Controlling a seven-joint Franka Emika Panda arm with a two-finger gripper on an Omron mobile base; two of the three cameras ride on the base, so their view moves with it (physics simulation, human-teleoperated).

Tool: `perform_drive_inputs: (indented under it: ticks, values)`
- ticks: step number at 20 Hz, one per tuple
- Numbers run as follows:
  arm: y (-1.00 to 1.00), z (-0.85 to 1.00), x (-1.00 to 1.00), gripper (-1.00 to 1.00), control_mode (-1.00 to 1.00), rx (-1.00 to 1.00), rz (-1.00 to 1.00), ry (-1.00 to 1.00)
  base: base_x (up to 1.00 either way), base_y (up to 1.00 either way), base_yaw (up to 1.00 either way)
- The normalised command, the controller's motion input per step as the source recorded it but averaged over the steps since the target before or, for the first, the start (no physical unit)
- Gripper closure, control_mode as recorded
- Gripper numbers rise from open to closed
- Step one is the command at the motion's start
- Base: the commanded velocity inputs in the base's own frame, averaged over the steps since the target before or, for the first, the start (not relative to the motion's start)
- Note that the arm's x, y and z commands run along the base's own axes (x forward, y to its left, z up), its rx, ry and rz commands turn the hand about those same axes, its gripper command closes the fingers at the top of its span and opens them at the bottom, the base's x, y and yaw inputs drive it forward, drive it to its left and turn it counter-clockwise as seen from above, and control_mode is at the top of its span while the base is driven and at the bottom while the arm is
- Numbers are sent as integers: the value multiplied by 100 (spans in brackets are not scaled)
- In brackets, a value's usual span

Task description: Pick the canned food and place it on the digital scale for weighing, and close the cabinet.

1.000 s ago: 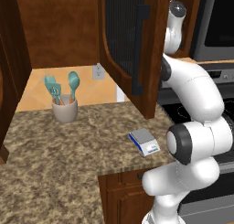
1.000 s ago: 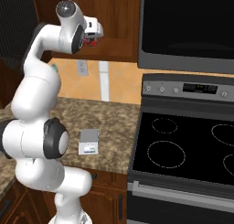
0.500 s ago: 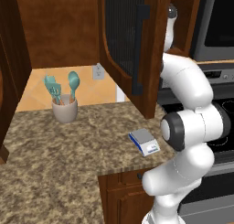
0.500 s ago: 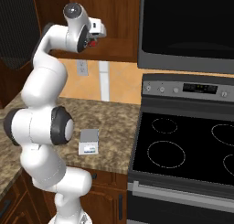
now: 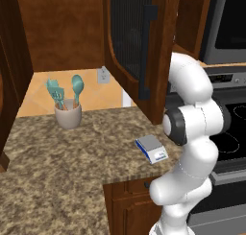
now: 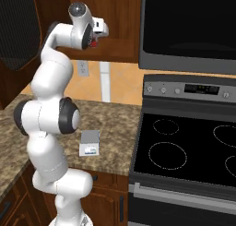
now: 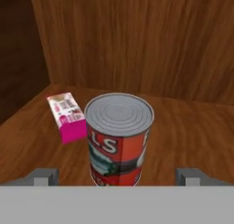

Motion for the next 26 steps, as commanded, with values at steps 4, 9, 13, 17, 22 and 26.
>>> perform_drive_inputs:
  ticks: [4,9,13,17,22,26]
  values:
    - [5,0,37,-100,-100,0,0,3,0,0,0]
    - [1,0,33,-100,-100,0,0,3,0,0,0]
    - [4,-1,28,-100,-100,0,0,0,0,0,0]
    - [15,-9,11,100,-100,-1,0,0,0,0,0]
    - [17,-10,0,100,-100,-2,0,0,0,0,0]
    - [3,-5,-36,100,-100,-1,0,-8,0,0,0]
